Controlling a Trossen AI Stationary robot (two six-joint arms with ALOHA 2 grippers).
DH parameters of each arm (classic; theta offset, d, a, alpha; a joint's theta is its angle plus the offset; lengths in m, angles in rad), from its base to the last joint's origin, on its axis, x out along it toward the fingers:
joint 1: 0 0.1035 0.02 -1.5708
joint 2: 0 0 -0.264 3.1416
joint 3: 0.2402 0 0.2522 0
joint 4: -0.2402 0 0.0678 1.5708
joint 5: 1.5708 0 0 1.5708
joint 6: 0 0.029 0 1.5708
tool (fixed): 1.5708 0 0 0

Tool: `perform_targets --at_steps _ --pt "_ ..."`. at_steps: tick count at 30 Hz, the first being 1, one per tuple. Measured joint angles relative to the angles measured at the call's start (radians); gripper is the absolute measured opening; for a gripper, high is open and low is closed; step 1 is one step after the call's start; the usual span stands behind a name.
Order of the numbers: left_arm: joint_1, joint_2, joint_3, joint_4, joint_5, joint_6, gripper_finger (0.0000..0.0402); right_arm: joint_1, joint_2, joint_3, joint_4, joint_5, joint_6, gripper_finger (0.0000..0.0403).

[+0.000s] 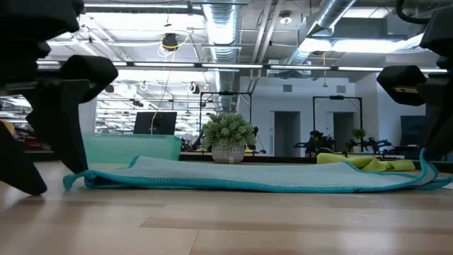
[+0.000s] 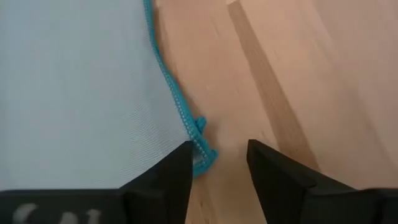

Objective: Fold microfiber towels
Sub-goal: Fold the blue microfiber cloth

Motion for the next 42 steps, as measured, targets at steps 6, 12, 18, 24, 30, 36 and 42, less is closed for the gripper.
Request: perform_targets --at_steps 6,12,18,24,30,36,42 --pt "-0.005 0.035 0.057 -0.072 -0.091 0.024 0.0118 0.0 0.0 0.0 -0.003 0.0 0.0 0.0031" --pt "0.009 0.034 0.088 -0.176 -0.135 -0.056 0.0088 0.0 0.0 0.0 -0.003 0.0 0.0 0.0031" --pt "0.014 0.035 0.088 -0.178 -0.131 -0.093 0.005 0.0 0.0 0.0 -0.003 0.0 0.0 0.0031" --pt "0.012 0.034 0.088 -0.176 -0.087 -0.094 0.0011 0.0 0.0 0.0 -0.003 0.0 0.001 0.0031" --pt "0.01 0.034 0.146 -0.246 -0.093 -0.121 0.0003 0.0 0.0 0.0 -0.003 0.0 0.001 0.0031" --pt "0.01 0.033 0.217 -0.336 -0.066 -0.179 0.0004 0.0 0.0 0.0 -0.003 0.0 0.0 0.0031" --pt "0.011 0.033 0.217 -0.337 0.018 -0.204 0.0064 0.0 0.0 0.0 -0.003 0.0 0.0 0.0031"
